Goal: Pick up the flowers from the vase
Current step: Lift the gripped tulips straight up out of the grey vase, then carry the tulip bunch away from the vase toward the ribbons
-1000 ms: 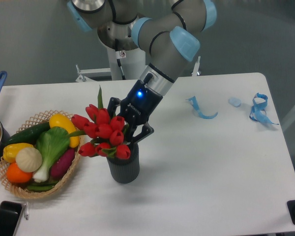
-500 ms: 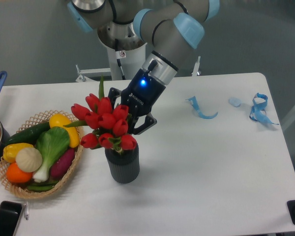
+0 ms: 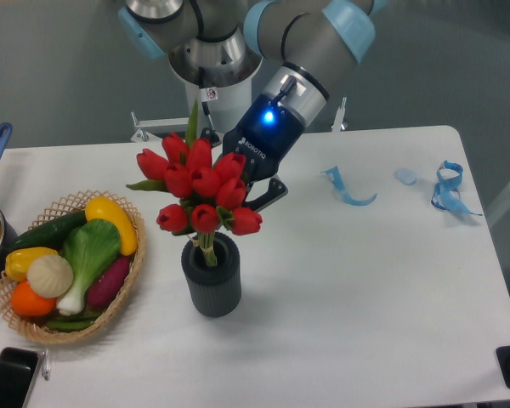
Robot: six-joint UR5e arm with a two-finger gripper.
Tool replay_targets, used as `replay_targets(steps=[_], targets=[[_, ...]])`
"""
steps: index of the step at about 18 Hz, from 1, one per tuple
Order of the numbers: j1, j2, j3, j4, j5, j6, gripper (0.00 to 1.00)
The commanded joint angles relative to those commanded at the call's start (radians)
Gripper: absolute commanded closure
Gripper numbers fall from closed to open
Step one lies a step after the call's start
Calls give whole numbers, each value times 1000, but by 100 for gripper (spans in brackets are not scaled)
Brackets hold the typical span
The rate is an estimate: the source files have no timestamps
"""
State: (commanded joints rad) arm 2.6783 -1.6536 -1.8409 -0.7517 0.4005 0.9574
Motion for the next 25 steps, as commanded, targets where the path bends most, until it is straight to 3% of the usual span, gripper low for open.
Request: replay_targets(steps=[9,18,20,25], targets=[[38,0,51,-2,-84,-160,53],[61,-5,98,-2,-84,-167,55],[74,-24,126,0,-80,-160,55],[118,-138,230,0,-72,-134,55]])
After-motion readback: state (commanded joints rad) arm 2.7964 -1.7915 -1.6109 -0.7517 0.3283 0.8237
